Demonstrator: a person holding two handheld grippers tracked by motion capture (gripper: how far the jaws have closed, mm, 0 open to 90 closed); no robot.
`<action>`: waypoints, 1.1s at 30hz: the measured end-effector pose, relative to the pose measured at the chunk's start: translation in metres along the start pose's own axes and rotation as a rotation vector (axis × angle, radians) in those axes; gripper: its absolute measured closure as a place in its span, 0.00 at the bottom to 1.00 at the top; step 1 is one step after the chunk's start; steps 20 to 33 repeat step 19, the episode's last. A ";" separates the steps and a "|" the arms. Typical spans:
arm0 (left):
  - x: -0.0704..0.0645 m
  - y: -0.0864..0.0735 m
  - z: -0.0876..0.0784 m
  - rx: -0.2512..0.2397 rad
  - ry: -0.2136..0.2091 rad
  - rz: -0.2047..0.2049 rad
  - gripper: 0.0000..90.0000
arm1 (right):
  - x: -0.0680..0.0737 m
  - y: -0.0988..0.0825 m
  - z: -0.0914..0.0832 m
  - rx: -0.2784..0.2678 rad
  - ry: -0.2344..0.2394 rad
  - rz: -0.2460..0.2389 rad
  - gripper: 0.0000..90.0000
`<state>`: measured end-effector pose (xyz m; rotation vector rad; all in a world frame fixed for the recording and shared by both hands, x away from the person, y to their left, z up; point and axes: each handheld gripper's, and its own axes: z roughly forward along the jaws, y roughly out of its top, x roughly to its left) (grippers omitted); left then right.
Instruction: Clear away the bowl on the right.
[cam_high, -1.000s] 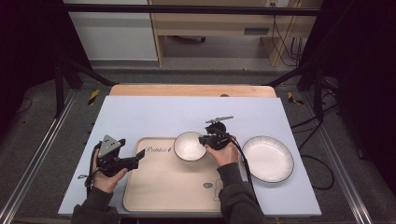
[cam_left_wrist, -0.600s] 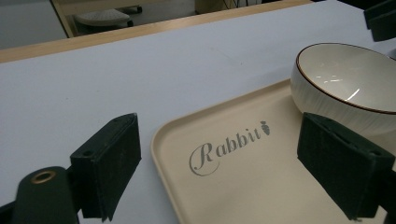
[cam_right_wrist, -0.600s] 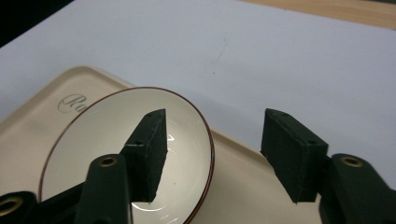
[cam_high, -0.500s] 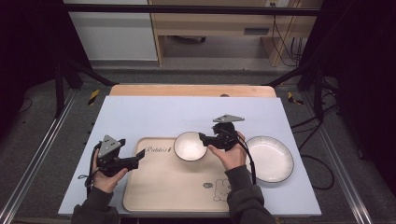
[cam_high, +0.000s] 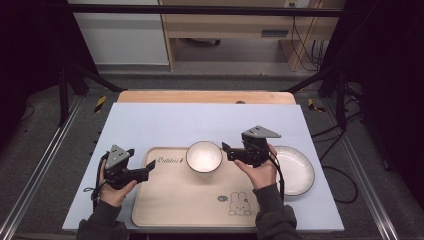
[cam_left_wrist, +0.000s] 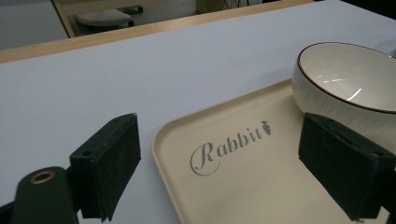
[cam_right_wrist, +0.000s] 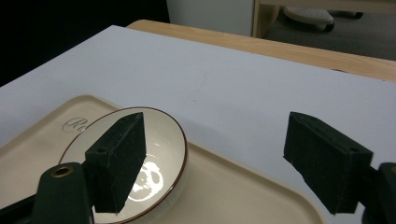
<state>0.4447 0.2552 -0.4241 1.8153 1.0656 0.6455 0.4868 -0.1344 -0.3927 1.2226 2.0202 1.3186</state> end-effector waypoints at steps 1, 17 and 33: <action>0.000 0.000 0.000 -0.001 0.000 -0.001 0.14 | -0.001 -0.001 -0.001 -0.006 -0.004 -0.001 0.23; 0.003 -0.003 0.001 -0.003 0.010 -0.007 0.14 | -0.021 -0.031 -0.029 -0.035 -0.058 -0.012 0.20; 0.004 -0.003 0.001 -0.002 0.012 -0.009 0.14 | -0.023 -0.034 -0.031 -0.030 -0.067 -0.014 0.20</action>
